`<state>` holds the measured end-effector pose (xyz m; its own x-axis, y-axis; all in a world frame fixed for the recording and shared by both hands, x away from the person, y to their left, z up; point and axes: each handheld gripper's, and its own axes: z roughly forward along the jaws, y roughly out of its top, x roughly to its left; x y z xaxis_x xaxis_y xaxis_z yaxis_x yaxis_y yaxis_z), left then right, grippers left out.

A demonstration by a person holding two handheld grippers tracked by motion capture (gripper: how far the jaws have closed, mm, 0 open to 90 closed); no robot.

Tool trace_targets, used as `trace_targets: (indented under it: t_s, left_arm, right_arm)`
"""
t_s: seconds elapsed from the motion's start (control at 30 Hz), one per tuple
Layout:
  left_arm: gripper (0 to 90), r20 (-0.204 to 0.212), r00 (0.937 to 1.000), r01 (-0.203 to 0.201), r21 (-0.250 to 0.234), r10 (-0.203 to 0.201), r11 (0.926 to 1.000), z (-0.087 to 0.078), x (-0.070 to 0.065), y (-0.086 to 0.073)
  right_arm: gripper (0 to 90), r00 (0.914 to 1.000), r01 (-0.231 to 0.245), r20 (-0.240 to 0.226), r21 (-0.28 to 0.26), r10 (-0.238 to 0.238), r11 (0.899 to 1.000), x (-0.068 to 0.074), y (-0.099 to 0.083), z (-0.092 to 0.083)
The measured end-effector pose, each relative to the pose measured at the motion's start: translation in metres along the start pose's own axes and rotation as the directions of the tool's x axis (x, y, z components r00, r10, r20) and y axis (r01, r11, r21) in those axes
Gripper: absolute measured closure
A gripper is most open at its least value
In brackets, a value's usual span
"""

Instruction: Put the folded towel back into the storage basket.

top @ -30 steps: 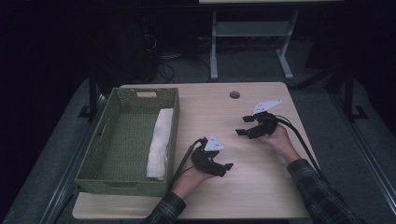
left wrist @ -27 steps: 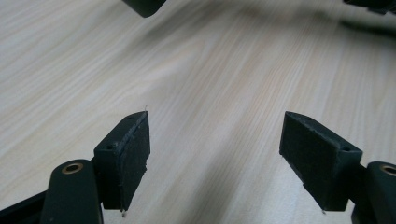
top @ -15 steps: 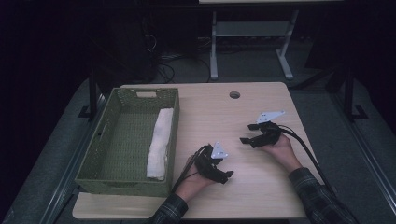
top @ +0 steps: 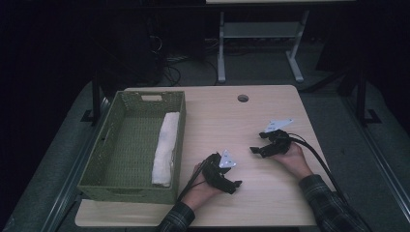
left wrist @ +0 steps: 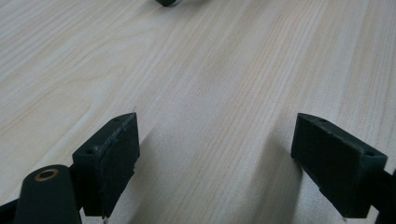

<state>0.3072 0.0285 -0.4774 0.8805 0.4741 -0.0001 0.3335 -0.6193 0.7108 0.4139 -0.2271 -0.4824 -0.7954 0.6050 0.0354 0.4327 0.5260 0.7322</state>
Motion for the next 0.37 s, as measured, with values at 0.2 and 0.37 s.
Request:
trace_targets:
  t_s: [0.2, 0.37]
  left_arm:
    - [13.9, 0.000, 1.0000, 0.005, -0.017, -0.005, 0.9998, 0.0005, -0.0003, -0.0016]
    - [13.9, 0.000, 1.0000, 0.006, -0.018, -0.006, 0.9998, 0.0006, -0.0003, -0.0016]
  right_arm:
    - [17.2, 1.0000, -0.006, 0.003, 0.002, 0.006, 1.000, -0.0004, 0.0001, 0.0005]
    - [16.3, 0.9999, -0.010, 0.006, 0.006, 0.010, 1.000, -0.0003, 0.0002, 0.0005]
